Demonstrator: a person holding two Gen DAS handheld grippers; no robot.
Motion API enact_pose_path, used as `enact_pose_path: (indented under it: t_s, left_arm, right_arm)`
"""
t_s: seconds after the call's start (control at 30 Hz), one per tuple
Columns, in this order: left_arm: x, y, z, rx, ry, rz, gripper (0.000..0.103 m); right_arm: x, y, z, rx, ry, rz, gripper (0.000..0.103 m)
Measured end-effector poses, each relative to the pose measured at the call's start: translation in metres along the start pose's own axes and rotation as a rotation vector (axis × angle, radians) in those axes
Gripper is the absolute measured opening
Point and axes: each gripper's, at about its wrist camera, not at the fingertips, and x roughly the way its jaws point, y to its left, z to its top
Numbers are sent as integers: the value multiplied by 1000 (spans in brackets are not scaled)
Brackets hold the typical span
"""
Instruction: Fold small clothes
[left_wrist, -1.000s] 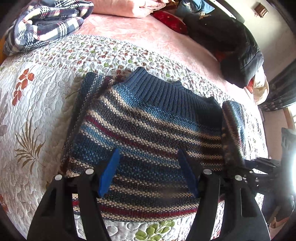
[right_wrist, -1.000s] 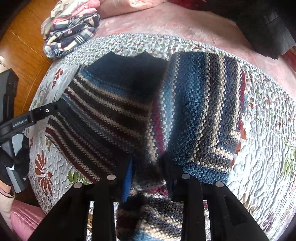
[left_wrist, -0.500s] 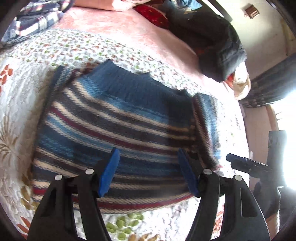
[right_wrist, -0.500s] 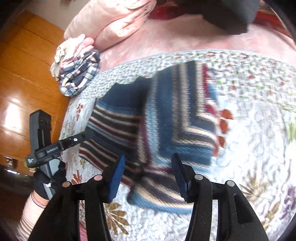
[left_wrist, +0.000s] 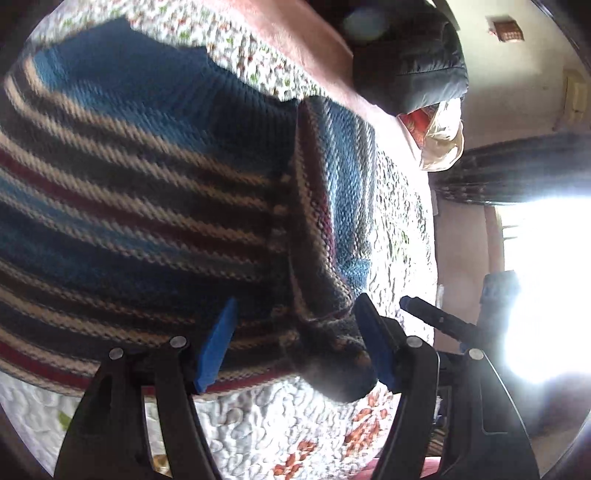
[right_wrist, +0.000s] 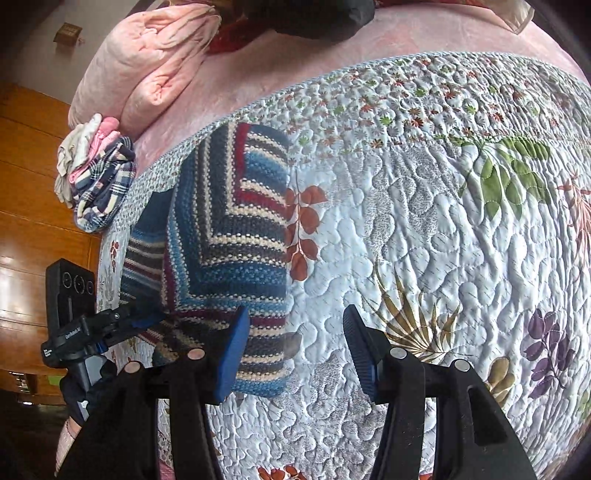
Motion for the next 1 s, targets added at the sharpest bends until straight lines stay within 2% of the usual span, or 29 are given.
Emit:
enact_pose_path:
  t_s: [0.23, 0.5, 0.6, 0.67, 0.77, 0.83, 1.0]
  left_arm:
    - [32, -8, 1, -48, 26, -29, 64]
    - [54, -27, 28, -53, 17, 21, 64]
    - [57, -33, 32, -31, 20, 46, 55]
    - [59, -38, 36, -17, 20, 44, 41]
    - [59, -47, 38, 9, 0, 46, 29]
    - [53, -55, 35, 42, -36, 48, 26]
    - [16, -62, 28, 80, -126, -7, 24]
  right_arm:
    - [8, 4, -1, -29, 16, -5, 54]
    - [18, 2, -3, -53, 45, -32, 54]
    - [21, -2, -2, -41, 49, -39, 54]
    - [23, -5, -2, -35, 54, -45, 54]
    - [27, -8, -3, -28, 63, -56, 54]
    - [29, -11, -3, -23, 65, -63, 54]
    - [27, -11, -4, -20, 62, -66, 54]
